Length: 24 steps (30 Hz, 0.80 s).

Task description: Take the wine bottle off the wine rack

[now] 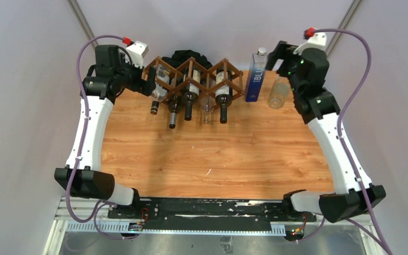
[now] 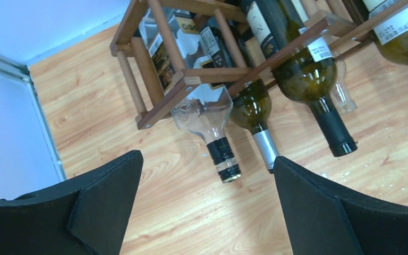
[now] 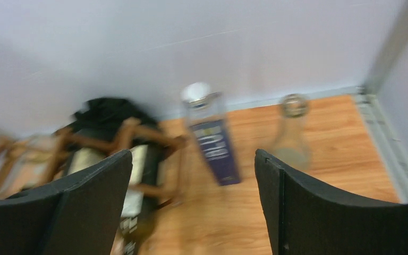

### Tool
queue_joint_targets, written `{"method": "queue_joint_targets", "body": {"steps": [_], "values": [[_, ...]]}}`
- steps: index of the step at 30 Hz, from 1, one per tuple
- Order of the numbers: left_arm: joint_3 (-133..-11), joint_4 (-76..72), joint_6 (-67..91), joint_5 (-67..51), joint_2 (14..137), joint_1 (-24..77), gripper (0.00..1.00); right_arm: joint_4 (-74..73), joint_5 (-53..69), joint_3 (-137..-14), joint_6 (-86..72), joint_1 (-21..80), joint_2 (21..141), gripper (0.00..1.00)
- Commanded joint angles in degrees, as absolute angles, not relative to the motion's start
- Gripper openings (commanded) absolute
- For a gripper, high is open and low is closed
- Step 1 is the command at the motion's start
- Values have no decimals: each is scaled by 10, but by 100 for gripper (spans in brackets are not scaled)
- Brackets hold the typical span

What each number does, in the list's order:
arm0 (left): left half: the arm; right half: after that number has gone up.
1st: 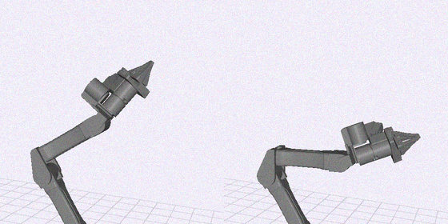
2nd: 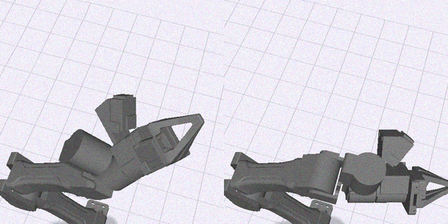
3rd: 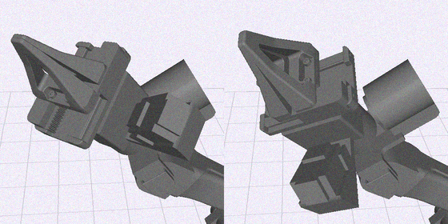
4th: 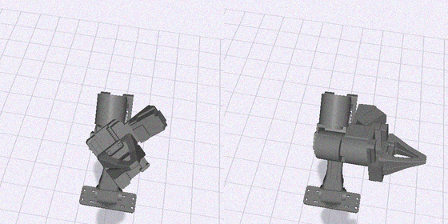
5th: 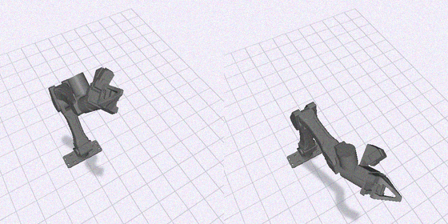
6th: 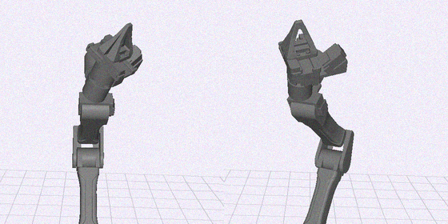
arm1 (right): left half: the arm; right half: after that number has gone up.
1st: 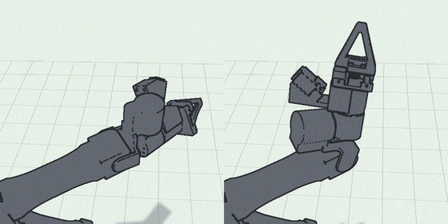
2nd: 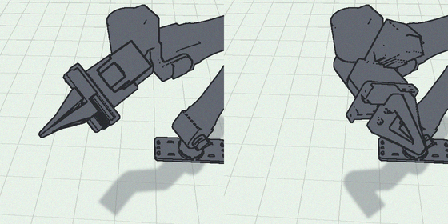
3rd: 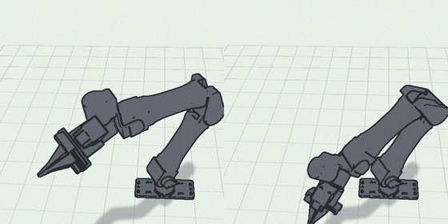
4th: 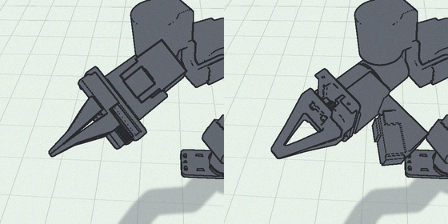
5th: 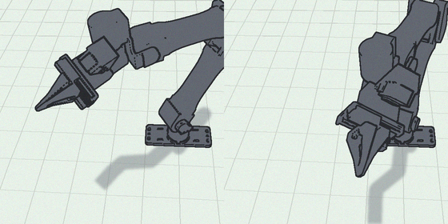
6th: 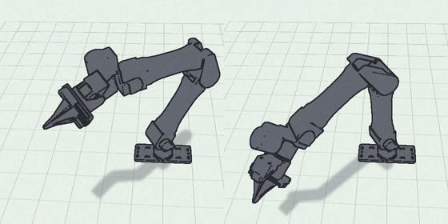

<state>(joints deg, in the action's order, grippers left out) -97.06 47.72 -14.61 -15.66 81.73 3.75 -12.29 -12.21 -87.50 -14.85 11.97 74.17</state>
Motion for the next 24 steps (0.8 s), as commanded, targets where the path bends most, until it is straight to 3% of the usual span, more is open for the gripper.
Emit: {"method": "queue_joint_targets", "body": {"steps": [1, 6, 13, 24], "values": [[-964, 471, -138, -195, 827, 6, 100, -185, -149, -847, -183, 257, 739, 89], [-922, 471, -163, -201, 827, -23, 95, -213, -147, -893, -200, 405, 823, 89], [-788, 413, -141, -203, 807, -29, 90, -230, -144, -935, -171, 494, 916, 84], [-715, 282, -11, -253, 834, -30, 74, -198, -189, -830, -134, 548, 848, 83]]}}
